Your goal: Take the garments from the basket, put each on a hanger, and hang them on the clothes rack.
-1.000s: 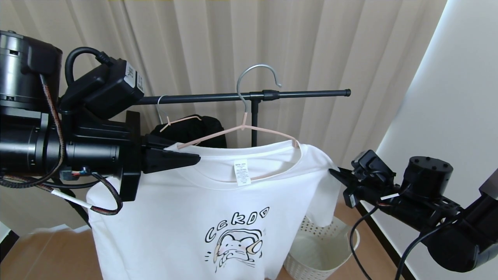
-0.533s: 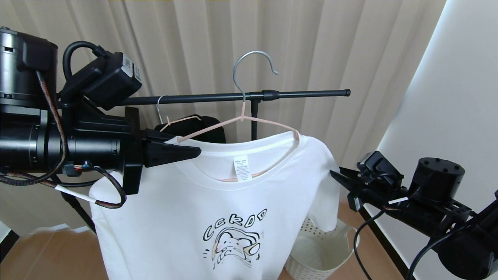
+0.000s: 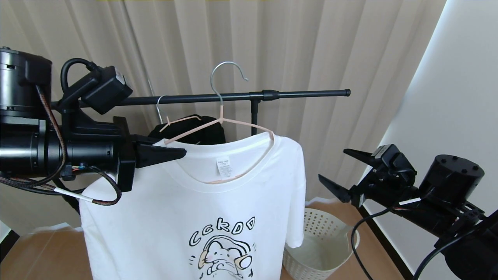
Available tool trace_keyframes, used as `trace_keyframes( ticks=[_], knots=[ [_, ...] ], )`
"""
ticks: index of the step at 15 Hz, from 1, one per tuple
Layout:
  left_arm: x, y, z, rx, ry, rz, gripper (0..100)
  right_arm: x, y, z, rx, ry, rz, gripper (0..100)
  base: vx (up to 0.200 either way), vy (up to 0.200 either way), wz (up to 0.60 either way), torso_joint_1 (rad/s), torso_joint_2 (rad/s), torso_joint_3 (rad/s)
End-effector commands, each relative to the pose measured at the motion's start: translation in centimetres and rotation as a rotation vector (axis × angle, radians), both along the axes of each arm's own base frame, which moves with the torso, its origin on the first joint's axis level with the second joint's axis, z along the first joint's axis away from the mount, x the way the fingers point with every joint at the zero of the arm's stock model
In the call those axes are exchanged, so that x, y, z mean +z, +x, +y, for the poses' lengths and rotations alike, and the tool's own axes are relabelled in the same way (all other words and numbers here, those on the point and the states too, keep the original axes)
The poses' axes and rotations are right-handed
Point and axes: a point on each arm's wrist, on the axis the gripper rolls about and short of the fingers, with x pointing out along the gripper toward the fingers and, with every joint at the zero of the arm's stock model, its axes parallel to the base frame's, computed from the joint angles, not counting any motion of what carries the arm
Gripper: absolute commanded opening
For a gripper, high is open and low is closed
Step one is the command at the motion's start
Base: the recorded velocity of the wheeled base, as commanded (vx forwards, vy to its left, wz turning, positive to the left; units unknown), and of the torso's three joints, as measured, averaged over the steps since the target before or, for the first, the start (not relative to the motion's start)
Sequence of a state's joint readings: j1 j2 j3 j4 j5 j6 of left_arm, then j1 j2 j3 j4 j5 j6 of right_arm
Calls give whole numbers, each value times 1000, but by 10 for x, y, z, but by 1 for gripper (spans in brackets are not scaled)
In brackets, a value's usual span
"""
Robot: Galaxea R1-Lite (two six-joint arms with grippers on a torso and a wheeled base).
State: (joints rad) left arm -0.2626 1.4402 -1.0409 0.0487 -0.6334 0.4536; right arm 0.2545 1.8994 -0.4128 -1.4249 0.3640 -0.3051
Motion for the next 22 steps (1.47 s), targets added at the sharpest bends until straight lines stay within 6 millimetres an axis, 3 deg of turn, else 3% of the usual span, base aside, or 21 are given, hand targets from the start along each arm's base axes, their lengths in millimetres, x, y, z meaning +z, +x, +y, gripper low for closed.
trace_keyframes(
  ticks=[1, 8, 13, 22],
  knots=[
    [-3, 3, 7, 38, -7, 23, 0, 8, -3, 4, 12, 29, -13, 100, 0, 0, 0, 0, 0, 0],
    [-13, -4, 24, 133, -46, 111, 0, 12, -4, 6, 12, 48, -14, 100, 0, 0, 0, 0, 0, 0],
    [-17, 2, 27, 254, -55, 168, 0, 11, -3, 6, 10, 45, -10, 100, 0, 0, 0, 0, 0, 0],
    [-36, 53, 17, 384, -62, 169, 0, 9, -2, 6, 10, 43, -3, 100, 0, 0, 0, 0, 0, 0]
  ],
)
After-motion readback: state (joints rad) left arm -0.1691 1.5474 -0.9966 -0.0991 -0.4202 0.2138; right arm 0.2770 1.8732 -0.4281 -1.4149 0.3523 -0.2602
